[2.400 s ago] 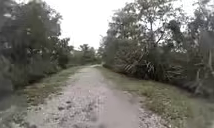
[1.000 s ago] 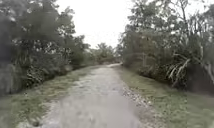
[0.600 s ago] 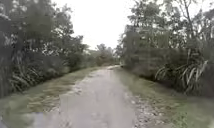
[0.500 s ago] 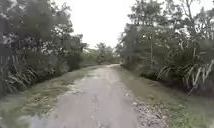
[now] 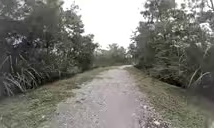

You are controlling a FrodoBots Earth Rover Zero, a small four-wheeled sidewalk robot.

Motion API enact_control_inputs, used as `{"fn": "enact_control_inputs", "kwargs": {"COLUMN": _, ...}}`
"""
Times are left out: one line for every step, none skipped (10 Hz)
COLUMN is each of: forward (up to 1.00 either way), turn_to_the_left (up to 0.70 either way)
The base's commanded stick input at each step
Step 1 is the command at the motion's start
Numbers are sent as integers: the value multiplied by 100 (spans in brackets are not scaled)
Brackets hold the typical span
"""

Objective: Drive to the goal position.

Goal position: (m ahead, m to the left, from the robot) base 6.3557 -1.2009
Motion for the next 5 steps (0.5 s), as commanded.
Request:
{"fn": "enact_control_inputs", "kwargs": {"forward": 70, "turn_to_the_left": 0}}
{"fn": "enact_control_inputs", "kwargs": {"forward": 70, "turn_to_the_left": 0}}
{"fn": "enact_control_inputs", "kwargs": {"forward": 70, "turn_to_the_left": 0}}
{"fn": "enact_control_inputs", "kwargs": {"forward": 70, "turn_to_the_left": 0}}
{"fn": "enact_control_inputs", "kwargs": {"forward": 70, "turn_to_the_left": 0}}
